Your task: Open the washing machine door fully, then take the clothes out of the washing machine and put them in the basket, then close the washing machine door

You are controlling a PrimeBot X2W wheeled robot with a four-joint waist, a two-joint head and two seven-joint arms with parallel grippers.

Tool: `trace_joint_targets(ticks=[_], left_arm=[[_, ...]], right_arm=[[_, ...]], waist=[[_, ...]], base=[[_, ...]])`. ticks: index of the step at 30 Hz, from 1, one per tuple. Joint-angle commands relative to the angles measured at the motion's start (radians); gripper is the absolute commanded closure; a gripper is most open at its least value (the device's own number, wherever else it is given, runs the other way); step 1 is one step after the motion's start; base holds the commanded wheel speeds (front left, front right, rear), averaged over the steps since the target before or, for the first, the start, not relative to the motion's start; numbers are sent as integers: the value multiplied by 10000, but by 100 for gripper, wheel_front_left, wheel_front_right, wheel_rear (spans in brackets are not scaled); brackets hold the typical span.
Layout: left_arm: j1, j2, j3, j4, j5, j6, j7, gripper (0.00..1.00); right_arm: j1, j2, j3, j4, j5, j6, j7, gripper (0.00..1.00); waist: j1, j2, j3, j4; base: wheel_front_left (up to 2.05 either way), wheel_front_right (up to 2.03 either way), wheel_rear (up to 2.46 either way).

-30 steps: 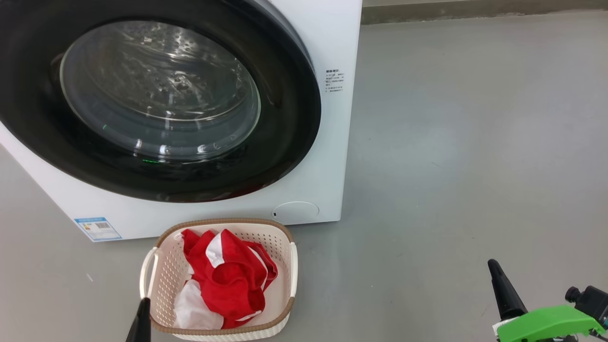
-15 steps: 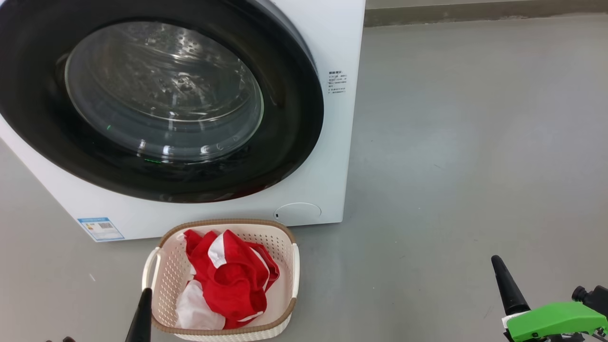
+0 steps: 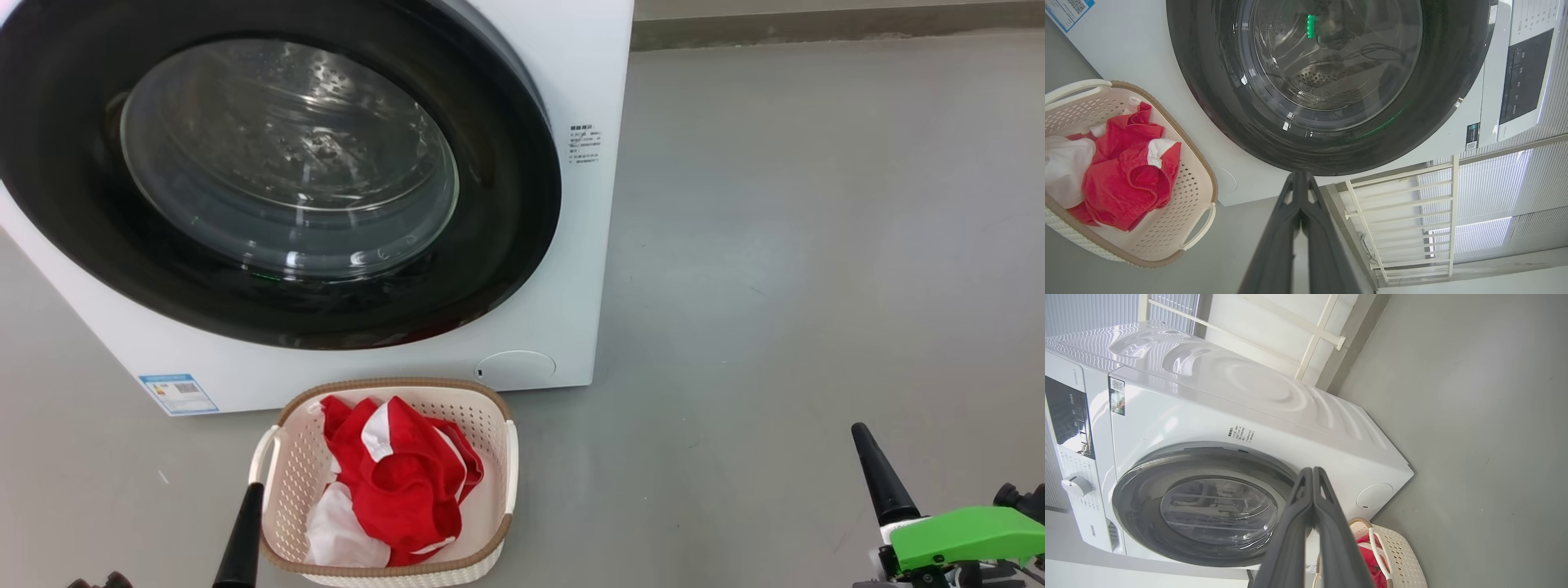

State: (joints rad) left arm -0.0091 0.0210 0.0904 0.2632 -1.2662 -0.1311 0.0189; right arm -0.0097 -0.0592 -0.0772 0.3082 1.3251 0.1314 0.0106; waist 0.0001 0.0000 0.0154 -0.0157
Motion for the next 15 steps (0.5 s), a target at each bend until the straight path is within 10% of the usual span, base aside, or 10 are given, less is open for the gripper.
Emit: trace_joint_targets(ticks=[1,15], left_arm=[[-440,211,197,-210,-266,3,104,100],[-702,250,215,-197,-1776,3,505,100]], right_arm=[[-572,-88,110,-321,280,-5,93,100],[-765,-31,-82,-473,1531,-6,510,100]], waist=[[0,0,-5,7],[0,0,-62,79]], base=[[0,0,0],[0,0,0]])
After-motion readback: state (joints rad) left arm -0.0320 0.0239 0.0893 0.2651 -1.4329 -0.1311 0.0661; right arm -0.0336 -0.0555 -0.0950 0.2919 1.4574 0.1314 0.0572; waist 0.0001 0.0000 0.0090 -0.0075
